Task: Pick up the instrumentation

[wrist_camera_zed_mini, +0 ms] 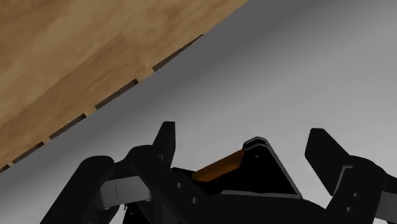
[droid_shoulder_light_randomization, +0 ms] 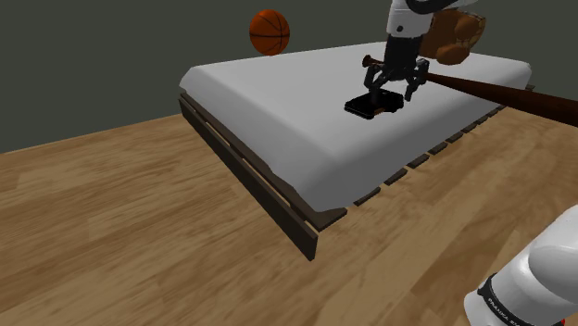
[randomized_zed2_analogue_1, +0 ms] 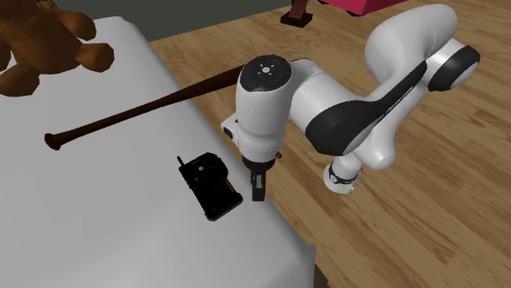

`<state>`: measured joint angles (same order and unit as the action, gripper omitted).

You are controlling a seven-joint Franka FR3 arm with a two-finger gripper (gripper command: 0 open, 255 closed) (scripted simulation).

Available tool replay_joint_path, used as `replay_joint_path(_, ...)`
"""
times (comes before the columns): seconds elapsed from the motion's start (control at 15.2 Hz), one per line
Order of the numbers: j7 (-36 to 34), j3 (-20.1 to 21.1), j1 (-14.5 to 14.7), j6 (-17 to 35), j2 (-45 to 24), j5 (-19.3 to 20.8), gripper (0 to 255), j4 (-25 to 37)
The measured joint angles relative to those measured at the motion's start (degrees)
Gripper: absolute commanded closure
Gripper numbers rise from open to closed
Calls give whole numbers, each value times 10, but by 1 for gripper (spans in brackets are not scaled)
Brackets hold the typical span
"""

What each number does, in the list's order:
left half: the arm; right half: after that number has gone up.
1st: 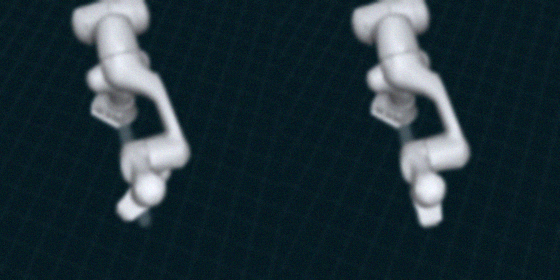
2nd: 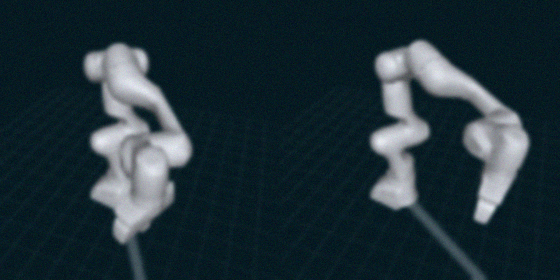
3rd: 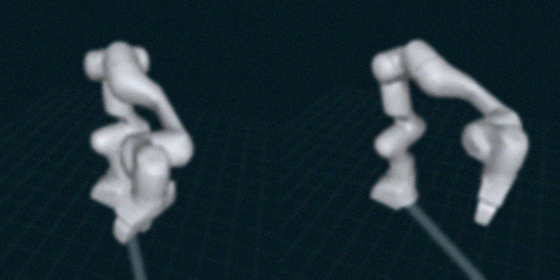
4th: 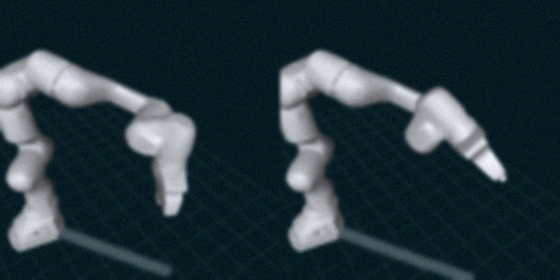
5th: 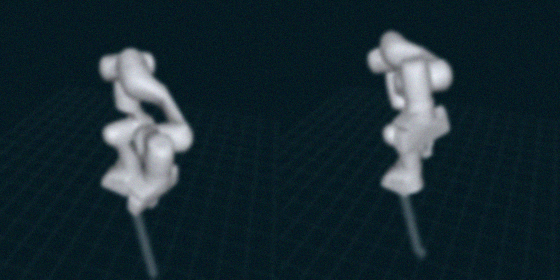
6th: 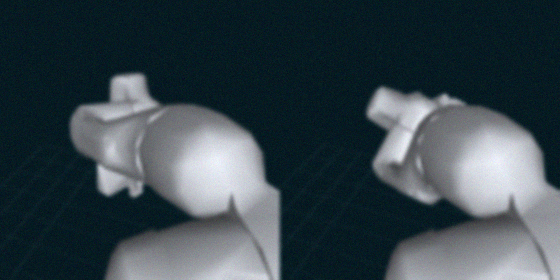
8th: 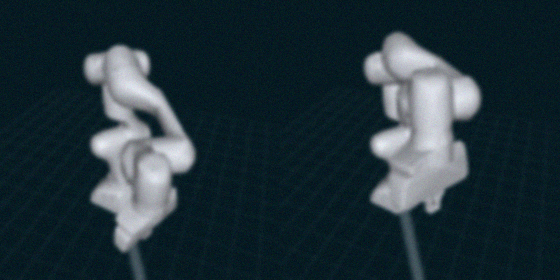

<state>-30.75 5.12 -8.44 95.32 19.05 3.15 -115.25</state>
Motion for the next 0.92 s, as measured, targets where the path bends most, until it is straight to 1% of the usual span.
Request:
replay_joint_path(0.26, -70, -4, -22, -2, -88, 6, 0, 84)
replay_joint_path(0.46, -113, -17, -39, -8, -145, 9, 0, 143)
replay_joint_path(0.92, -217, -47, -69, -41, -285, 6, 0, 308)
